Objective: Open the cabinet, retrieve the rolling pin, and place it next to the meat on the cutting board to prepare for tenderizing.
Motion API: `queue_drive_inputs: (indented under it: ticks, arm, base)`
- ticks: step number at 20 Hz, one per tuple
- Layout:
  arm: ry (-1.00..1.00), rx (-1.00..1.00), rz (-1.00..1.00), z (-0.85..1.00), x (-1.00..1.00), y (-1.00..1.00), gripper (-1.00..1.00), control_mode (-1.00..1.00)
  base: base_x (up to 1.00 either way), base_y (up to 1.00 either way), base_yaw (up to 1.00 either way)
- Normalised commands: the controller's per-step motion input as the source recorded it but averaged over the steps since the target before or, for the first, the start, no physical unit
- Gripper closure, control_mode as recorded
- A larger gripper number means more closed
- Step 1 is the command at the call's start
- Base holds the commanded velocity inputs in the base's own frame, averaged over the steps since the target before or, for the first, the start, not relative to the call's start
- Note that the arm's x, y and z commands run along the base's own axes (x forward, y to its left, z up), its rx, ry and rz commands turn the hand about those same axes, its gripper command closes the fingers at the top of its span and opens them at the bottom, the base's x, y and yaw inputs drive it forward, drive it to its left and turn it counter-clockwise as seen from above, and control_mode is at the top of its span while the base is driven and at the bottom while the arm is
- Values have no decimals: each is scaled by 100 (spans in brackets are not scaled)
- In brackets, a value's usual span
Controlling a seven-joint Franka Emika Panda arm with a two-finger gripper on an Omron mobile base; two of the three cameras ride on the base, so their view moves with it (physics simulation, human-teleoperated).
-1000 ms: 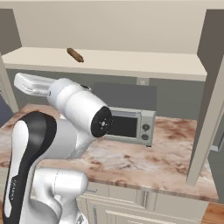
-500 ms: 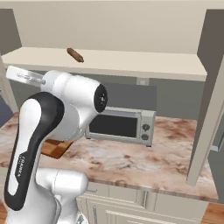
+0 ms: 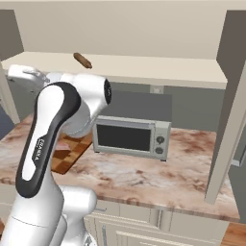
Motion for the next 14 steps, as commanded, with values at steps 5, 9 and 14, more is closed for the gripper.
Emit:
queue_drive_inputs:
  ticks: [5,9,14]
  arm:
    - [13,4,24,-10,24,28,-100,-100]
    - [7,1,20,-2,1,40,-100,-100]
    - [1,0,11,0,-28,55,-100,-100]
  base:
    - [0,0,0]
    - [0,0,0]
    - [0,0,0]
